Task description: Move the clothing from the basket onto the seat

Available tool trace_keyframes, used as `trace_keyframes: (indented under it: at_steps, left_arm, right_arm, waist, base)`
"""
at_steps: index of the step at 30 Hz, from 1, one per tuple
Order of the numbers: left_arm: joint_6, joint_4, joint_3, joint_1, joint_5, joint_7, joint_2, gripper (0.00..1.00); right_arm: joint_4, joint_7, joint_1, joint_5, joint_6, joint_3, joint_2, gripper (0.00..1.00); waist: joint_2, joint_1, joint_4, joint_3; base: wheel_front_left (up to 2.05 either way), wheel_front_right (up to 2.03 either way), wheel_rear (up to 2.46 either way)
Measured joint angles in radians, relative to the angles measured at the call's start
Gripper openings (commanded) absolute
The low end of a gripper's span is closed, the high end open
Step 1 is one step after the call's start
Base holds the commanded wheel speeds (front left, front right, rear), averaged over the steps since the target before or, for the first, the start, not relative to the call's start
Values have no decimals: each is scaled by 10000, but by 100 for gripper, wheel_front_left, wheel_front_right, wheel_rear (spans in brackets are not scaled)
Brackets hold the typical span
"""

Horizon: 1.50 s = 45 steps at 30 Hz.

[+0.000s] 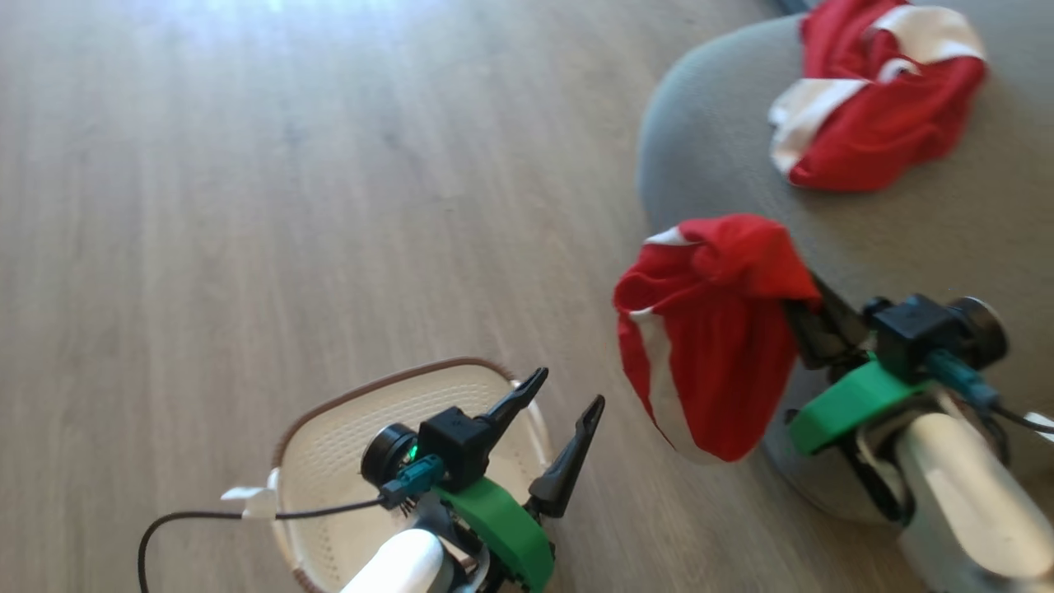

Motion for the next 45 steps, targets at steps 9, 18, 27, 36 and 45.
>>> trace_keyframes:
  at_steps: [9, 18, 27, 36, 45]
  left_arm:
    - [17, -222, -230, -71, -4, -4, -58, 100]
    - [146, -314, -322, -458, 178, -4, -58, 100]
    - [125, -182, -255, -2635, 1172, -6, -2, 100]
    - [40, -13, 111, -4210, 1634, -35, 232, 100]
    - [196, -174, 662, -4271, 1848, -36, 566, 100]
  right_arm:
    - [-251, 0, 458, 0, 0, -805, -280, 0]
    - [-512, 0, 423, 219, 0, -1206, -274, 0]
    - [-320, 0, -3023, 1758, 0, -2148, -742, 0]
    - [1766, 453, -8718, 2790, 0, -4380, -2677, 0]
    - [4502, 1089, -12188, 1250, 0, -6393, -4288, 0]
  waist:
    - [0, 1, -698, 459]
    - [0, 0, -581, 1214]
    - [0, 4, -472, 3512]
    - [-1, 7, -194, 6499]
    - [-2, 2, 239, 8618]
  base:
    - [0, 0, 0]
    - [0, 0, 0]
    - [0, 0, 0]
    - [0, 0, 0]
    - [0, 0, 0]
